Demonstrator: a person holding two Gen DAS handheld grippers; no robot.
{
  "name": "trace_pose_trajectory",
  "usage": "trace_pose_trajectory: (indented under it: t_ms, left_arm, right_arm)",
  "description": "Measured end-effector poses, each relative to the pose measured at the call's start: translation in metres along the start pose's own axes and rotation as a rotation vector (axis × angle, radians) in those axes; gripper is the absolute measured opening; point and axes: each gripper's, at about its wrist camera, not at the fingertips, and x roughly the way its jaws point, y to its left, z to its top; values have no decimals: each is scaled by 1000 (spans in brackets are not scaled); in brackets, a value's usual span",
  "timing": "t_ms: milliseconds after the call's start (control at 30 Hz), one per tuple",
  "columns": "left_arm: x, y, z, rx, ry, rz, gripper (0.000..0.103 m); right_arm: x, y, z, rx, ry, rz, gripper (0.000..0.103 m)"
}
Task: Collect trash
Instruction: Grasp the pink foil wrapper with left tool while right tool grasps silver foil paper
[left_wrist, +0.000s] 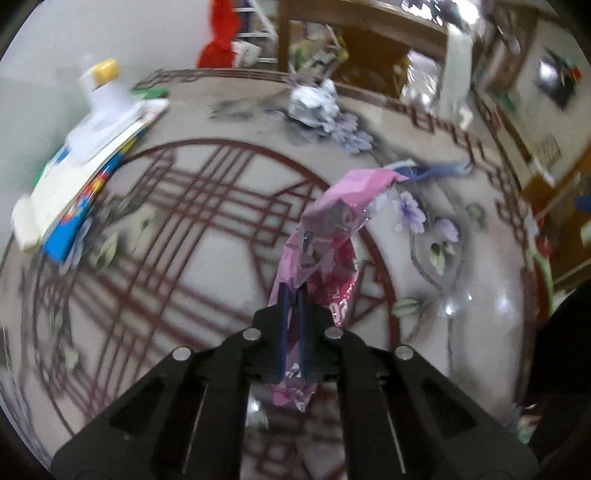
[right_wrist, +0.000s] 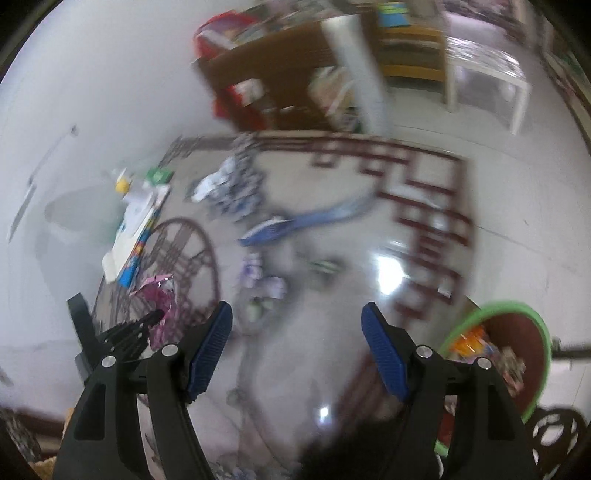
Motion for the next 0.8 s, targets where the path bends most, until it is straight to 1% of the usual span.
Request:
trace_pose_trajectory:
  t_ms: [67, 133, 233, 300, 400, 467, 533, 567, 600, 667, 700, 733, 767, 800]
  left_arm:
    - [-13, 9, -11, -82, 3, -9, 4]
    - [-23, 18, -23, -162, 8, 1, 4]
    - [-33, 28, -42, -244, 12, 31, 4]
    - [-36, 34, -56, -293, 19, 46, 4]
    - [-32, 41, -71, -344, 44, 62, 5]
    - [-31, 47, -78, -364, 55, 72, 5]
    - [-29, 51, -83, -380, 53, 88, 7]
    - [-29, 54, -85, -387, 50, 94, 14]
    - [-28, 57, -86, -400, 46, 100, 27]
    - [-27, 62, -88, -420, 35, 102, 40]
    - [-27, 65, -88, -432, 29, 99, 40]
    - [-27, 67, -88, -440, 27, 95, 41]
    - [-27, 69, -89, -446, 24, 94, 43]
    - [-27, 70, -89, -452, 22, 94, 46]
  right_arm:
    - [20, 26, 13, -67, 15, 9, 71]
    - [48, 54, 31, -132, 28, 20, 71]
    - [88, 84, 58, -184, 28, 20, 77]
    - [123, 101, 83, -205, 28, -9, 78]
    - [178, 124, 120, -260, 26, -100, 78]
    - [202, 130, 137, -251, 32, -116, 78]
    - [222, 129, 155, -188, 42, -100, 78]
    - [231, 127, 163, -145, 49, -83, 83]
    - [240, 126, 170, -106, 57, -78, 86]
    - [261, 122, 179, -40, 102, -93, 86]
    - [273, 120, 181, -16, 138, -98, 85]
    - [279, 118, 181, -3, 156, -103, 74]
    - [285, 115, 180, 14, 170, -107, 60]
    - [285, 113, 179, 24, 165, -91, 57]
